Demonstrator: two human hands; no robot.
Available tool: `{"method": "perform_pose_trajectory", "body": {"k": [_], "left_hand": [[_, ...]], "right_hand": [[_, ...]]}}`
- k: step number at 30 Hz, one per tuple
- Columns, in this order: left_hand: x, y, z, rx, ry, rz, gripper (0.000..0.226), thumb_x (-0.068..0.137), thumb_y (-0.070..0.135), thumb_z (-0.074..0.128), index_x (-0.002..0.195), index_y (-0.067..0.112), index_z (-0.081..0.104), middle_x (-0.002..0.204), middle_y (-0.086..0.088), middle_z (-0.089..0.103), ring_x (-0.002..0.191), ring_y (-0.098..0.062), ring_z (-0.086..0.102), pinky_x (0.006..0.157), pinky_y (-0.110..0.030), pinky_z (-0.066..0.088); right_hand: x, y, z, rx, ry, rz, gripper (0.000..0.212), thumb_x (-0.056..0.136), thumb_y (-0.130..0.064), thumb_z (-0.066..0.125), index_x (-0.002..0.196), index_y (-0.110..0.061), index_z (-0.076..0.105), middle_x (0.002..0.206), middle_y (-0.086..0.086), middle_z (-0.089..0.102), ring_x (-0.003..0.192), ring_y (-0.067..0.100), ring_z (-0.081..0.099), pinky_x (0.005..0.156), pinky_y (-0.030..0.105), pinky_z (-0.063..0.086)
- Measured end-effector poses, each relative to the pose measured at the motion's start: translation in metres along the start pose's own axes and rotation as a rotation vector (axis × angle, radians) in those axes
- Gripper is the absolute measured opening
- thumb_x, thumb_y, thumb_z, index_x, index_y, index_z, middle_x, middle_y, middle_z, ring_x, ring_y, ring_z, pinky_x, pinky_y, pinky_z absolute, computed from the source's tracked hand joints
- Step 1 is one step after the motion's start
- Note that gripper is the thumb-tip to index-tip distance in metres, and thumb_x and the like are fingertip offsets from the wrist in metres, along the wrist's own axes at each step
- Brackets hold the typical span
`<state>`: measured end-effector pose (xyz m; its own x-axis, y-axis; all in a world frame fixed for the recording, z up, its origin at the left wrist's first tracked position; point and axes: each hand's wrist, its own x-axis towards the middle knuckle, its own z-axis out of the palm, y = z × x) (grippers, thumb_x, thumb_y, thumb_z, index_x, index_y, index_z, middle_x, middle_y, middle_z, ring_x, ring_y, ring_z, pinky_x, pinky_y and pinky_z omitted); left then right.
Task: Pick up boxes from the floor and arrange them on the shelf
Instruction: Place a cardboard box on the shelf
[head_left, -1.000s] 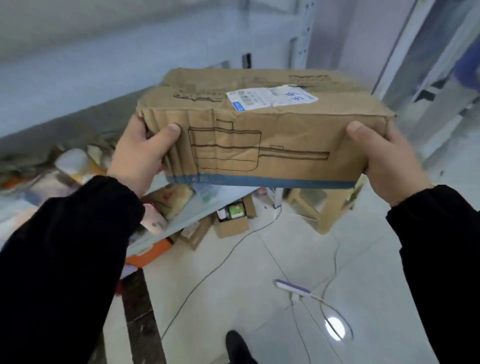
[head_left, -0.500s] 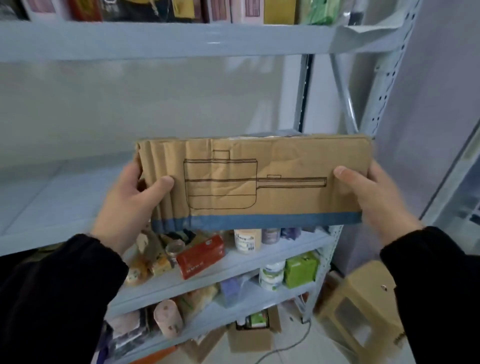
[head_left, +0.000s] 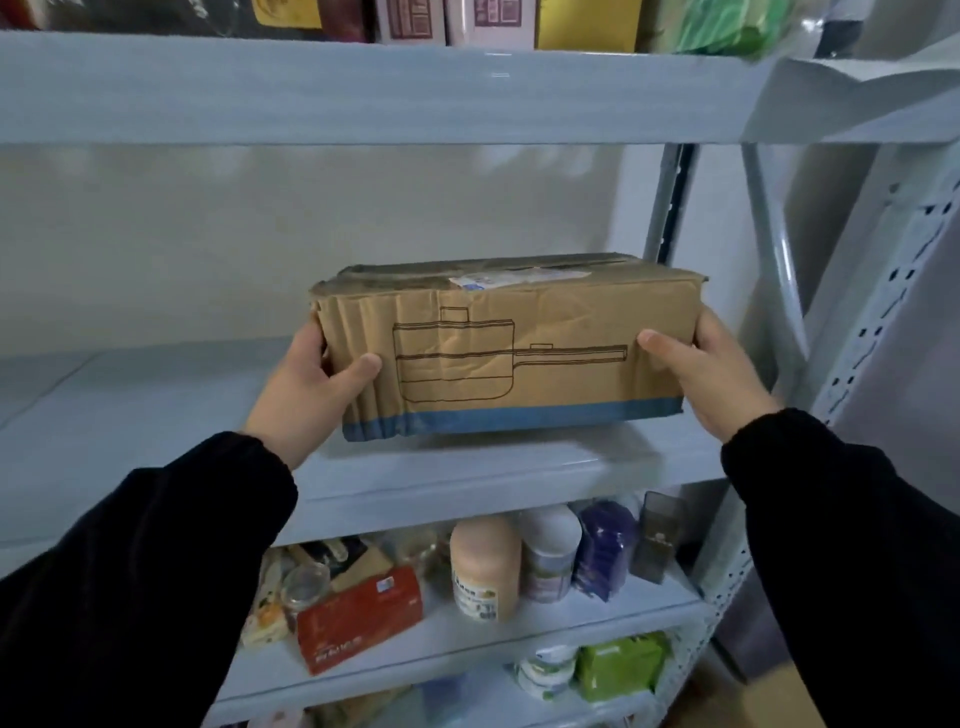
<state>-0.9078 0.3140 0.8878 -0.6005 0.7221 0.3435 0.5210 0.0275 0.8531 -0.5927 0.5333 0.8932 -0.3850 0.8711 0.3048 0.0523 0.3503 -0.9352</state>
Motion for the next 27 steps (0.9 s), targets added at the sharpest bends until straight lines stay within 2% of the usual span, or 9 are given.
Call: {"method": "perform_pose_trajectory", "body": {"k": [3,6,8,11,15,18,21,24,27], "left_hand": [[0.034,-0.01,0.026,0.104,-0.051,-0.07,0.059,0.087,0.054,0.068,0.138,0.038,0.043,0.129,0.01,0.064,0.117,-0.015,0.063,0.1,-0.04,0.051],[0.059,-0.018,0.054,0.202,-0.105,-0.144,0.055,0.094,0.042,0.068,0.139,0.025,0.042,0.12,0.004,0.064,0.107,-0.022,0.064,0.088,-0.034,0.048],[0.072,-0.021,0.068,0.278,-0.124,-0.158,0.054,0.097,0.037,0.066,0.14,0.019,0.039,0.116,-0.001,0.063,0.103,-0.024,0.063,0.086,-0.033,0.045],[0.098,-0.025,0.079,0.288,-0.156,-0.146,0.066,0.096,0.036,0.066,0.149,0.017,0.032,0.125,-0.003,0.063,0.109,-0.027,0.064,0.095,-0.038,0.051],[0.122,-0.022,0.096,0.317,-0.179,-0.103,0.06,0.097,0.034,0.065,0.146,0.014,0.035,0.129,-0.006,0.063,0.103,-0.025,0.064,0.087,-0.032,0.046],[0.136,-0.017,0.112,0.343,-0.157,-0.104,0.058,0.098,0.03,0.063,0.144,0.011,0.035,0.135,-0.011,0.06,0.116,-0.032,0.061,0.087,-0.03,0.04],[0.146,-0.011,0.127,0.356,-0.114,-0.128,0.062,0.097,0.03,0.063,0.147,0.009,0.032,0.136,-0.013,0.058,0.12,-0.034,0.059,0.085,-0.03,0.038],[0.154,-0.008,0.14,0.328,-0.085,-0.135,0.061,0.097,0.027,0.064,0.147,0.012,0.033,0.125,-0.007,0.056,0.108,-0.027,0.056,0.084,-0.029,0.037],[0.166,-0.007,0.153,0.324,-0.045,-0.145,0.057,0.096,0.025,0.064,0.144,0.01,0.036,0.119,-0.007,0.055,0.103,-0.023,0.053,0.083,-0.03,0.037]], "right_hand": [[0.047,0.029,-0.011,-0.041,-0.044,0.037,0.047,0.089,-0.03,0.075,0.132,-0.038,0.057,0.124,-0.014,0.069,0.111,0.003,0.066,0.1,0.034,0.053],[0.078,0.053,-0.017,-0.076,-0.047,0.104,0.072,0.072,-0.04,0.08,0.139,-0.039,0.054,0.126,-0.011,0.07,0.117,0.013,0.066,0.103,0.045,0.054],[0.093,0.065,-0.019,-0.063,-0.016,0.13,0.079,0.067,-0.042,0.079,0.141,-0.04,0.053,0.125,-0.011,0.07,0.117,0.014,0.067,0.103,0.046,0.055],[0.105,0.068,-0.019,-0.064,0.02,0.132,0.077,0.069,-0.037,0.077,0.142,-0.038,0.053,0.124,-0.011,0.071,0.115,0.012,0.067,0.102,0.04,0.055],[0.119,0.072,-0.016,-0.119,0.093,0.152,0.059,0.085,-0.026,0.073,0.14,-0.032,0.051,0.118,-0.012,0.067,0.111,0.012,0.065,0.096,0.032,0.053],[0.134,0.082,-0.012,-0.135,0.138,0.151,0.045,0.088,-0.025,0.07,0.129,-0.034,0.052,0.115,-0.01,0.068,0.108,0.014,0.066,0.088,0.031,0.054],[0.153,0.091,-0.012,-0.16,0.151,0.149,0.046,0.09,-0.026,0.068,0.133,-0.028,0.054,0.122,-0.003,0.068,0.109,0.019,0.065,0.096,0.036,0.054],[0.173,0.098,-0.013,-0.13,0.126,0.132,0.053,0.092,-0.027,0.066,0.143,-0.028,0.051,0.125,-0.005,0.065,0.113,0.019,0.062,0.102,0.038,0.051],[0.196,0.104,-0.014,-0.139,0.105,0.124,0.048,0.093,-0.025,0.064,0.14,-0.029,0.053,0.118,-0.006,0.064,0.111,0.02,0.061,0.101,0.038,0.05]]}}
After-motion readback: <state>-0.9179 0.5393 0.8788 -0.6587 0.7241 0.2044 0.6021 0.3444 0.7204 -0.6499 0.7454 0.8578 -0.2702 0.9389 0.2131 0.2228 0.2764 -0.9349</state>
